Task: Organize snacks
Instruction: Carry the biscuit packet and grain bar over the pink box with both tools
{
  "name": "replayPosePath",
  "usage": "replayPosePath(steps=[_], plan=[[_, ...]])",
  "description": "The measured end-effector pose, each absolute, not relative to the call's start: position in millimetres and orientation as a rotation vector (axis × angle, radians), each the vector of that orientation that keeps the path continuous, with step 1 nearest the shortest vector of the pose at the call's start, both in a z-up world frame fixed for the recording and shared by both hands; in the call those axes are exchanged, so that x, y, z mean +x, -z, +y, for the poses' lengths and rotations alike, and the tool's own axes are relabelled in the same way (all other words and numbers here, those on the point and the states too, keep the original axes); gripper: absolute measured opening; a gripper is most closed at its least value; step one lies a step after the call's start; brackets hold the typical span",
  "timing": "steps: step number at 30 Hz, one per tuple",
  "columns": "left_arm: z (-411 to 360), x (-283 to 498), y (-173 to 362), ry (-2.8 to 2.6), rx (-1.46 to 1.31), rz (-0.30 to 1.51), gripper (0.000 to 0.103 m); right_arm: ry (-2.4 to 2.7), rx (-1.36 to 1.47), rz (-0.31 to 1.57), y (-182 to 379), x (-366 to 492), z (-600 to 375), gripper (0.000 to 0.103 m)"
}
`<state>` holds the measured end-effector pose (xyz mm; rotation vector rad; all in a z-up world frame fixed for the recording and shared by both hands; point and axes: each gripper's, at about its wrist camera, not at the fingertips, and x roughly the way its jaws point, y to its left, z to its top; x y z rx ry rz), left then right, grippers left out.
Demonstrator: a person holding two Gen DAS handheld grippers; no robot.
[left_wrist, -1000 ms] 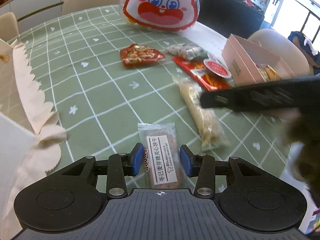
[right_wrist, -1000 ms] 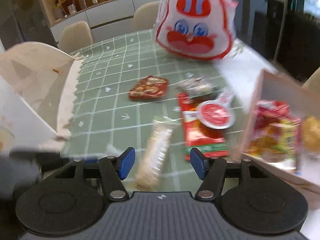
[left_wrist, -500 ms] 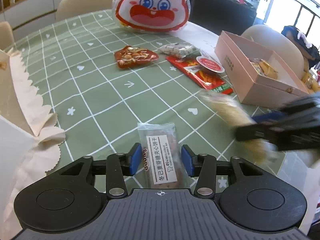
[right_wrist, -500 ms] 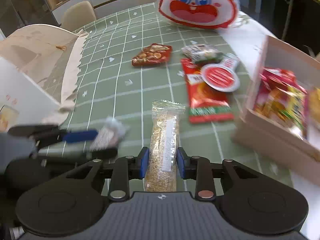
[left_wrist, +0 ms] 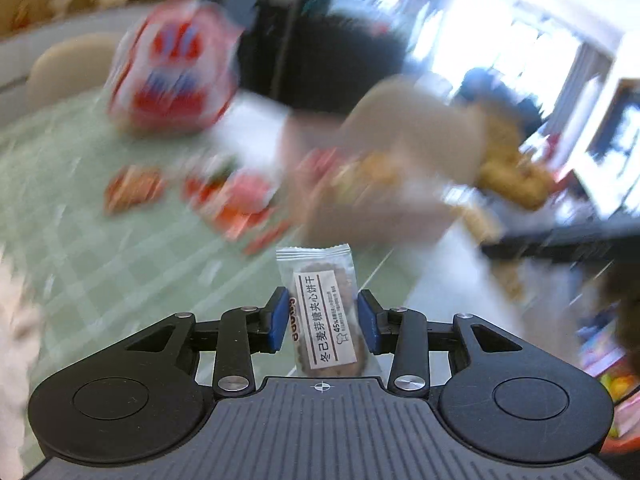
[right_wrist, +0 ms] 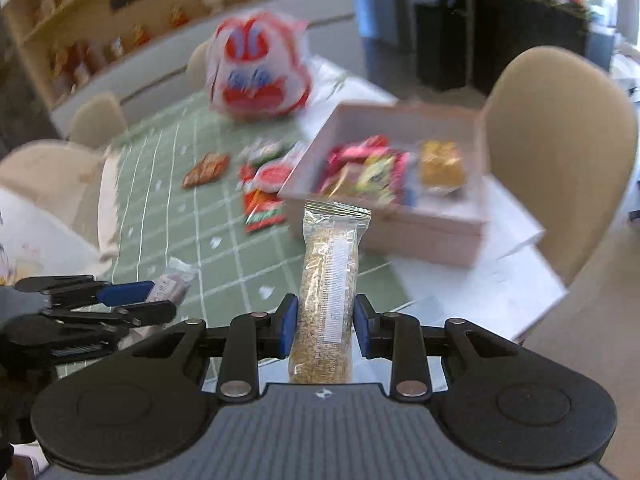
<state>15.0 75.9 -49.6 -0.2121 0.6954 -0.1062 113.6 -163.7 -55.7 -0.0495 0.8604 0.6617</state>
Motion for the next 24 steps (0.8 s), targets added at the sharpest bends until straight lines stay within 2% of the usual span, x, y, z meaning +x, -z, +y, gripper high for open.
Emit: replayPosePath(steps=[6,9,11,15,19,23,24], plan=[[48.9,53.5,-57.1,0.219,-0.144,0.427,0.043,-0.613,0.027,0.682,3.4,111.1,-202.0,0.029],[42.6,94.4,-79.5,0.259,-0.155,0.405,0.043,-0.589,0.047,0.612,-16.0,114.7,-210.8,0.029],[38.2,133.5,-77.7,0.263,-0.176,0.458,0.043,-0.572,0.047,0.582,-23.4,117.0,-214.0,0.029],[30.1,202.3,-33.5,0.256,-0.272,0.595,0.043,-0.561,0.05,0.578,-21.7,122.2,-216.6,0.029],[18.2,252.0,43.0,0.251,-0.293,0.739,0.043,-0.528,0.042,0.617,-9.0,133.7,-218.6,0.029],[11.8,277.3,109.7,0.211,-0.192,0.882,0.044,-0.486,0.04,0.656,2.8,153.4,-218.3,0.029],[9.0,278.5,119.5,0.198,-0.153,0.89,0.047,-0.478,0.037,0.662,5.3,159.3,-218.0,0.029]])
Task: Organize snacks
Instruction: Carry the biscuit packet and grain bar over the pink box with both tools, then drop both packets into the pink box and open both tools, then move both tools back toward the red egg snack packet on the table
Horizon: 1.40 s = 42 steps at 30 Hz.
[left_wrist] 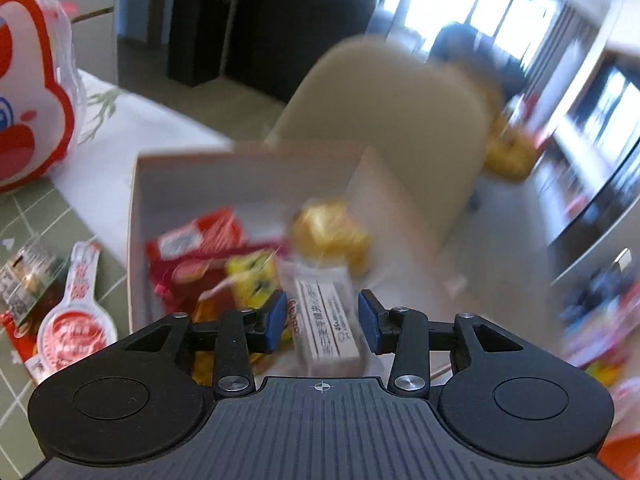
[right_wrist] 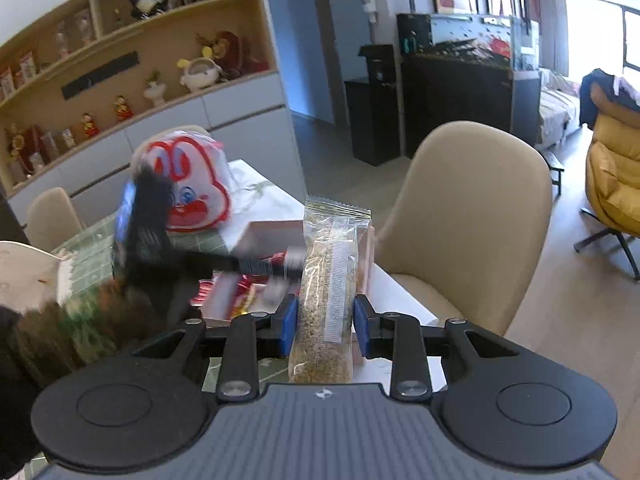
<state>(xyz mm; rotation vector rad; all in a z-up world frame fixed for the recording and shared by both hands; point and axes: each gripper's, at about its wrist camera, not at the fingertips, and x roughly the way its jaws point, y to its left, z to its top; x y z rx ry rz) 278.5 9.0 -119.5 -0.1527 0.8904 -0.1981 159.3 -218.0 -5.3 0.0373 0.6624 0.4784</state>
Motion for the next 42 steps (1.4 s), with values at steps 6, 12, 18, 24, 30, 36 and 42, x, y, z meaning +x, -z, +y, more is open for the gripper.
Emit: replayPosePath(steps=[6,12,18,24,30,36,42], plan=[[33.7,259.9,105.5,0.17,-0.249,0.781,0.046,-0.469,0.034,0.713,22.0,195.0,-204.6,0.029],[72.0,209.0,73.2,0.141,-0.357,0.674,0.046,-0.493,0.044,0.783,48.0,246.9,-164.8,0.029],[103.3,157.4,83.3,0.011,-0.433,0.704,0.046,-0.532,0.07,0.904,84.2,295.9,-116.8,0.03],[121.5,110.5,100.2,-0.045,-0.471,0.778,0.046,-0.553,0.131,1.039,104.1,294.4,-97.2,0.047],[123.5,95.4,99.8,-0.075,-0.466,0.801,0.046,-0.556,-0.019,0.991,97.9,257.1,-81.1,0.048],[117.6,90.6,98.6,-0.072,-0.431,0.798,0.046,-0.589,-0.082,0.957,85.5,243.8,-71.3,0.047],[153.8,84.1,86.1,-0.175,-0.459,0.743,0.046,-0.681,-0.16,0.842,36.6,247.2,-26.5,0.048]])
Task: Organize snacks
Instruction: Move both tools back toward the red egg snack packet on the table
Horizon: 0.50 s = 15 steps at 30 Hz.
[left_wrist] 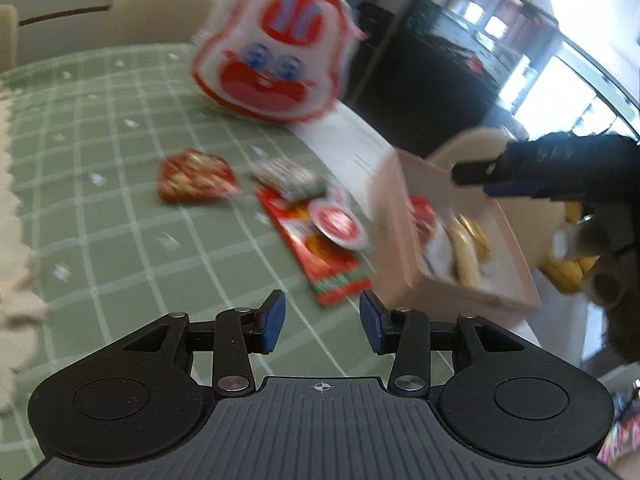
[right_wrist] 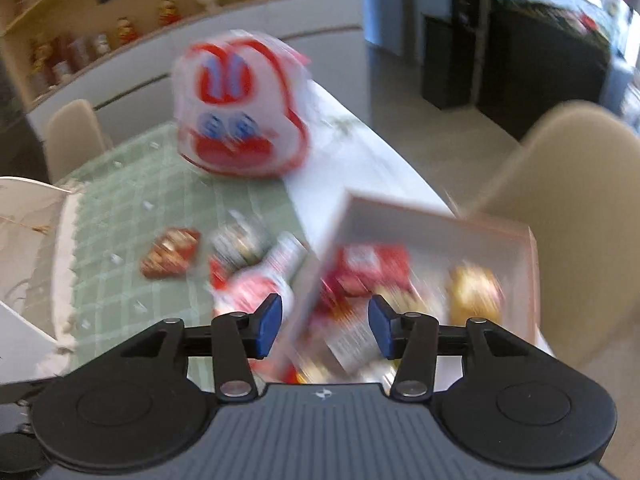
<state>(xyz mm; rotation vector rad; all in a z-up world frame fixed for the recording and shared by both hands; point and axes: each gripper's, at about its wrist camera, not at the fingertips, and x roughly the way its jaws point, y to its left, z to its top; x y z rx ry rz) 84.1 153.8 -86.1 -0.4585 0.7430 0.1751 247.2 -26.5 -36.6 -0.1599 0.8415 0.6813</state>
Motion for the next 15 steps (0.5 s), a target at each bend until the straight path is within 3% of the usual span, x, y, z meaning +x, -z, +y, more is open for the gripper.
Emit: replayPosePath(steps=[4,9,15], plan=[[194.3,84.1,63.1,-0.266,-0.462,0.641,0.046,-0.754,-0.116,0.873,13.1,269.0,21.3,0.062],[246.3,79.1,56.7,-0.387,-0.536,0.583,0.046,-0.812,-0.123,0.958,33.4,285.5,80.7,0.062],[257.3,78.6,94.1,-0.398,-0.545,0.7,0.046,-0.926,-0.175,1.021,76.2,276.6,149.7,0.062]])
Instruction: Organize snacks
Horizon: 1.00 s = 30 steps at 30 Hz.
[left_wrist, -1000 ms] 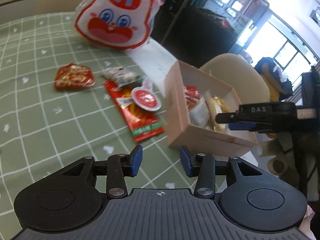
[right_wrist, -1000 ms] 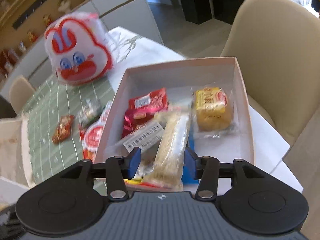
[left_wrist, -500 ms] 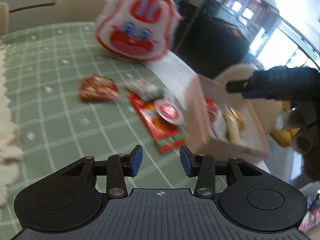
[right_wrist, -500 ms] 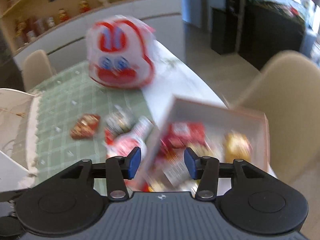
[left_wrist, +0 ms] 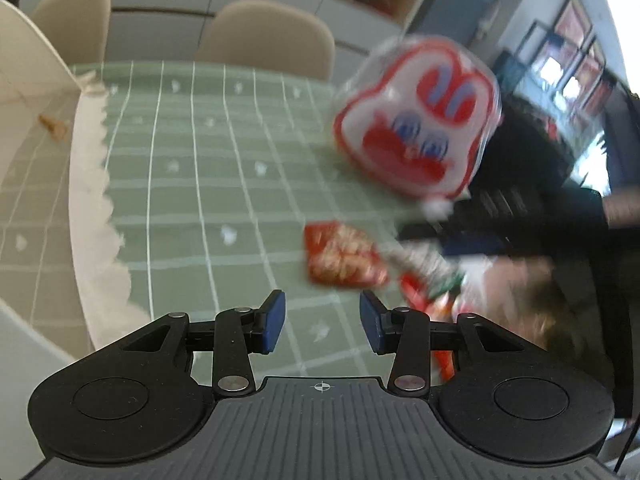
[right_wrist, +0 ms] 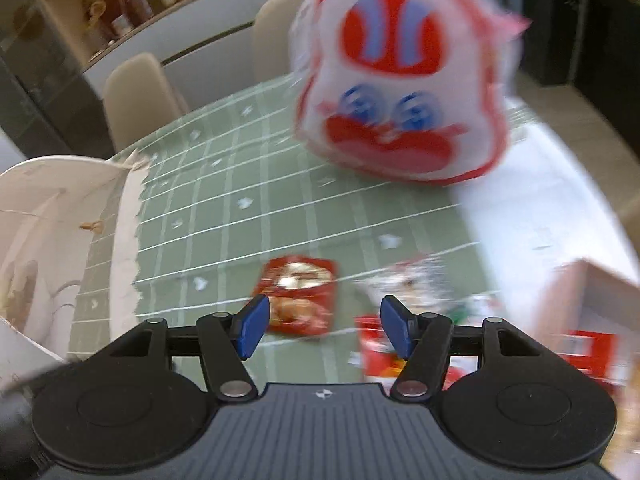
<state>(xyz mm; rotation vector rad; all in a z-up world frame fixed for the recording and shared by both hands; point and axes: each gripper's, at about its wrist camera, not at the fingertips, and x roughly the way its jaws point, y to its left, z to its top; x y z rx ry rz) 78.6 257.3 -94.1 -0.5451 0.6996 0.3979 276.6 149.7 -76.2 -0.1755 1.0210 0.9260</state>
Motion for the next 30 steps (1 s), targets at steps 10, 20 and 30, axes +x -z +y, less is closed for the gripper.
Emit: replayPosePath(steps=[10,20,30], plan=[[249.4,62.4,129.6,-0.379,-0.574,0.775,0.046,-0.867,-0.248,1.083,132.4,284.2,217.6,0.07],[239.9,52.9,130.0,-0.357,-0.565,0.784,0.045,-1.005,-0.446,0.96,114.3,248.2,207.5,0.028],[231.4,43.1,132.3,-0.338,-0.551,0.794,0.045,-1.114,-0.496,1.036,97.8,214.0,128.2,0.004]])
